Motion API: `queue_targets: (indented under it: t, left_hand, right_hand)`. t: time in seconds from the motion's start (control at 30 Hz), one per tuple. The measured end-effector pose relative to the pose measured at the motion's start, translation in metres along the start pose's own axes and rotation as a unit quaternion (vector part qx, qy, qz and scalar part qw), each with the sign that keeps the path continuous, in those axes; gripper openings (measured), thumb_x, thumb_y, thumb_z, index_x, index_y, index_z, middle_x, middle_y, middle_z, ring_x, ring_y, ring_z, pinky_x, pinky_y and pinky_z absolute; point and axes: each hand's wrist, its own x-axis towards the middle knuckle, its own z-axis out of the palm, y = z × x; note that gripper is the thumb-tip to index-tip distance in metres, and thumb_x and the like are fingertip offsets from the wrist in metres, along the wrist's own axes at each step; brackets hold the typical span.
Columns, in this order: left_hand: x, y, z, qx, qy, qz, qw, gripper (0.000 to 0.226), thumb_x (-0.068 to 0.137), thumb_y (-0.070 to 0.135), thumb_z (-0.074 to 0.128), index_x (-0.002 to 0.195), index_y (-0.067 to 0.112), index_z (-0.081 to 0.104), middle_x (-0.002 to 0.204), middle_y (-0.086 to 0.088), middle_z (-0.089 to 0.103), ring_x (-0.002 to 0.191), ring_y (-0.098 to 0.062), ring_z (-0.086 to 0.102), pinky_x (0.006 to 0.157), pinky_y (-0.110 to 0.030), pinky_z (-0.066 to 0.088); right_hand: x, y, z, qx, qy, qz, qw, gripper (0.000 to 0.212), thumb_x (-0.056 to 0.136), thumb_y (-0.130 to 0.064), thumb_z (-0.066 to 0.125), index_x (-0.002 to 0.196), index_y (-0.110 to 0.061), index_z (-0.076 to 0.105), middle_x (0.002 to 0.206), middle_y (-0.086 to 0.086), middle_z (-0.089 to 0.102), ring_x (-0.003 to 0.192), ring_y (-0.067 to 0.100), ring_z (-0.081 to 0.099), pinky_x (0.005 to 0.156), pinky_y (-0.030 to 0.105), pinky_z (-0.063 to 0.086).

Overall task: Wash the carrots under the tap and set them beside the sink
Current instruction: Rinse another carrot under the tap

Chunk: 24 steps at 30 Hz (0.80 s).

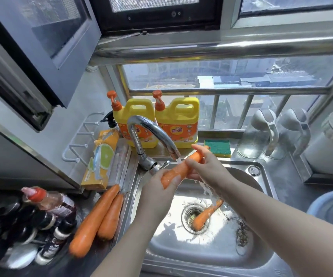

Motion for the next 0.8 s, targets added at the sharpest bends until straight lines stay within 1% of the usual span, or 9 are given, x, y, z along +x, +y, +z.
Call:
queue_targets:
  t: [0.07, 0.23, 0.3, 0.4, 0.43, 0.5, 0.57, 0.7, 0.8]
  left_hand:
    - [-0.001, -0.001, 0.001, -0.009, -0.003, -0.005, 1.000, 0.035, 0.096, 0.048, 0.060, 0.124, 0.027, 0.061, 0.094, 0.010, 0.068, 0.079, -0.007, 0.065, 0.060, -0.021, 0.042]
    - [-0.013, 0.002, 0.004, 0.046, -0.002, 0.025, 0.999, 0.024, 0.096, 0.051, 0.058, 0.115, 0.036, 0.057, 0.095, 0.010, 0.065, 0.080, -0.009, 0.062, 0.061, -0.023, 0.042]
    - [-0.012, 0.001, 0.001, 0.003, -0.007, -0.012, 1.000, 0.025, 0.097, 0.049, 0.058, 0.113, 0.031, 0.060, 0.089, 0.007, 0.069, 0.076, -0.012, 0.067, 0.063, -0.031, 0.052]
    - [-0.005, 0.000, -0.002, -0.099, -0.021, -0.100, 0.990, 0.030, 0.099, 0.043, 0.057, 0.114, 0.018, 0.063, 0.090, -0.003, 0.071, 0.066, -0.016, 0.071, 0.060, -0.033, 0.056]
    - [-0.003, 0.000, -0.002, -0.120, -0.029, -0.118, 0.985, 0.031, 0.100, 0.042, 0.056, 0.115, 0.015, 0.062, 0.092, -0.005, 0.071, 0.065, -0.016, 0.070, 0.057, -0.030, 0.055]
    - [-0.004, 0.001, -0.002, -0.165, -0.060, -0.148, 0.973, 0.035, 0.102, 0.043, 0.051, 0.116, 0.013, 0.061, 0.093, -0.009, 0.071, 0.062, -0.016, 0.067, 0.056, -0.027, 0.053]
    - [-0.007, 0.001, -0.002, -0.206, -0.103, -0.177, 0.957, 0.041, 0.103, 0.048, 0.047, 0.116, 0.013, 0.063, 0.091, -0.010, 0.071, 0.061, -0.016, 0.065, 0.057, -0.027, 0.052]
    - [-0.013, 0.001, 0.000, -0.215, -0.126, -0.192, 0.949, 0.043, 0.104, 0.051, 0.044, 0.116, 0.014, 0.063, 0.088, -0.012, 0.072, 0.061, -0.017, 0.065, 0.055, -0.026, 0.050]
    - [-0.013, 0.001, -0.003, -0.238, -0.128, -0.207, 0.940, 0.043, 0.105, 0.049, 0.043, 0.114, 0.012, 0.065, 0.083, -0.012, 0.069, 0.056, -0.016, 0.061, 0.051, -0.025, 0.047]
  right_hand:
    - [-0.002, 0.002, 0.003, -0.070, 0.003, -0.025, 0.997, 0.076, 0.079, -0.023, 0.084, 0.144, -0.024, 0.043, 0.114, 0.010, 0.058, 0.101, 0.027, 0.070, 0.087, 0.045, 0.061]
    - [-0.003, 0.006, 0.010, -0.077, 0.101, -0.031, 0.991, 0.037, 0.099, -0.029, 0.058, 0.136, -0.023, 0.056, 0.111, 0.014, 0.064, 0.093, 0.032, 0.071, 0.071, 0.049, 0.063]
    - [-0.004, 0.010, 0.008, -0.054, 0.097, -0.019, 0.994, 0.053, 0.100, -0.034, 0.053, 0.150, -0.030, 0.039, 0.115, 0.017, 0.066, 0.092, 0.032, 0.073, 0.069, 0.047, 0.063]
    - [-0.011, 0.016, 0.011, 0.085, 0.042, 0.051, 0.994, 0.091, 0.099, -0.017, 0.063, 0.160, -0.026, -0.004, 0.114, 0.020, 0.070, 0.090, 0.030, 0.076, 0.083, 0.046, 0.062]
    - [-0.015, 0.017, 0.014, 0.130, 0.020, 0.076, 0.988, 0.090, 0.097, -0.012, 0.066, 0.160, -0.016, 0.002, 0.116, 0.019, 0.070, 0.093, 0.029, 0.075, 0.089, 0.046, 0.060]
    - [-0.021, 0.015, 0.019, 0.191, -0.037, 0.128, 0.972, 0.057, 0.096, -0.006, 0.064, 0.147, 0.002, 0.038, 0.108, 0.015, 0.072, 0.094, 0.026, 0.073, 0.088, 0.041, 0.060]
    - [-0.023, 0.014, 0.020, 0.188, -0.065, 0.153, 0.968, 0.031, 0.097, -0.006, 0.062, 0.126, 0.003, 0.058, 0.099, 0.014, 0.072, 0.093, 0.025, 0.071, 0.080, 0.034, 0.060]
    - [-0.019, 0.017, 0.021, 0.130, -0.018, 0.151, 0.980, 0.040, 0.101, -0.030, 0.060, 0.124, 0.002, 0.060, 0.088, 0.010, 0.073, 0.074, 0.018, 0.073, 0.070, 0.033, 0.058]
    - [-0.021, 0.020, 0.024, 0.124, -0.030, 0.143, 0.982, 0.034, 0.097, -0.022, 0.066, 0.121, 0.001, 0.061, 0.106, 0.018, 0.074, 0.091, 0.026, 0.075, 0.077, 0.034, 0.062]
